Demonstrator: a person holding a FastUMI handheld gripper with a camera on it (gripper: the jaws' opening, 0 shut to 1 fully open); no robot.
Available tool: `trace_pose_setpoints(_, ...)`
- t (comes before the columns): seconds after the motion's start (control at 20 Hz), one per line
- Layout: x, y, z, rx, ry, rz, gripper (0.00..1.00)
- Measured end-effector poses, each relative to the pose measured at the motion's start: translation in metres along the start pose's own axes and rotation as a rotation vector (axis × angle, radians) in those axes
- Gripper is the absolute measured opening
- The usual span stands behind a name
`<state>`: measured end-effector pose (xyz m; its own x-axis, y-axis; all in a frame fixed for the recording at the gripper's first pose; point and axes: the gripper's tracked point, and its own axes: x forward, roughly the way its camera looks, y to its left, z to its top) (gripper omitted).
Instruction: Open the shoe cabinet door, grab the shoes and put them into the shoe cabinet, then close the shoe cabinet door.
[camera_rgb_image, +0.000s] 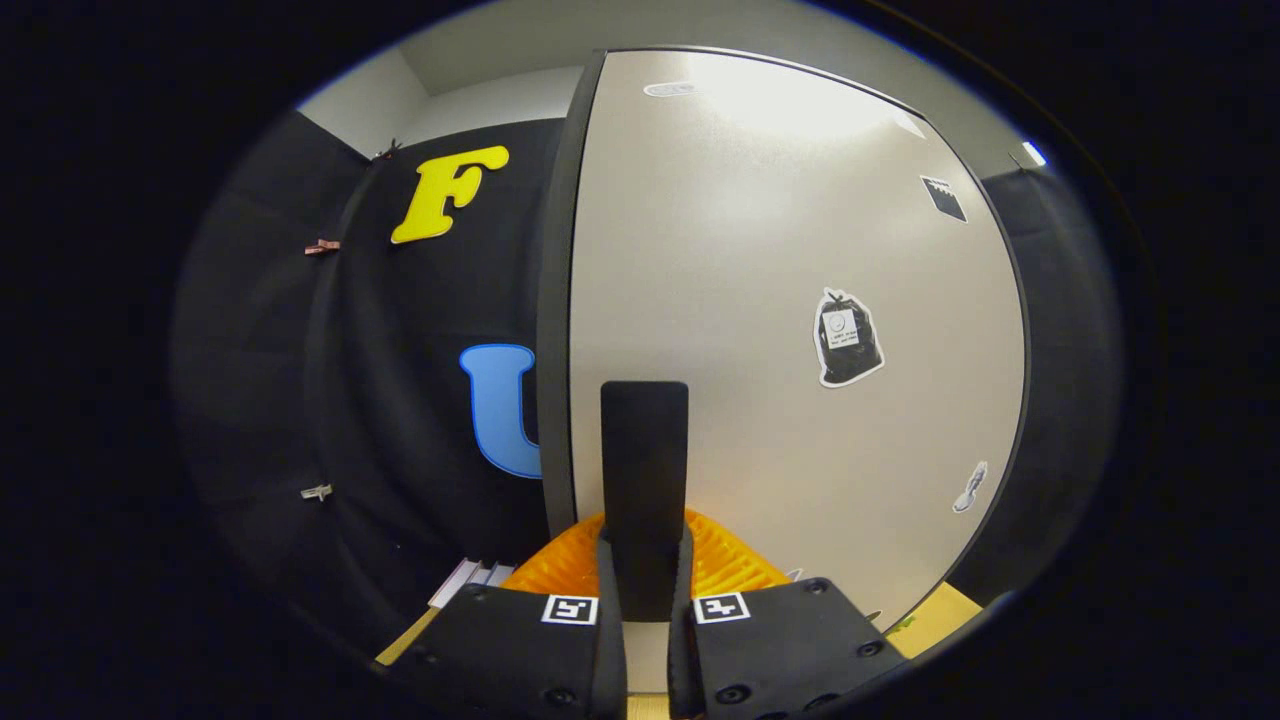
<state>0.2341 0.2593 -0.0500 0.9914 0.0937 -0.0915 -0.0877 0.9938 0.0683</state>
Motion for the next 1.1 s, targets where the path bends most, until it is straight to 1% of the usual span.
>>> trace_pose_setpoints(0.15,-0.015,0.001,0.000,-0.015,0.013,0.035,0.20)
trace_pose_setpoints(0.35,-0.054,-0.005,0.001,0.005,0.014,0.086,0.20)
trace_pose_setpoints(0.75,-0.119,-0.034,0.006,0.013,0.006,0.139,0.20)
trace_pose_setpoints(1.1,-0.160,-0.065,0.011,0.004,0.007,0.170,0.20)
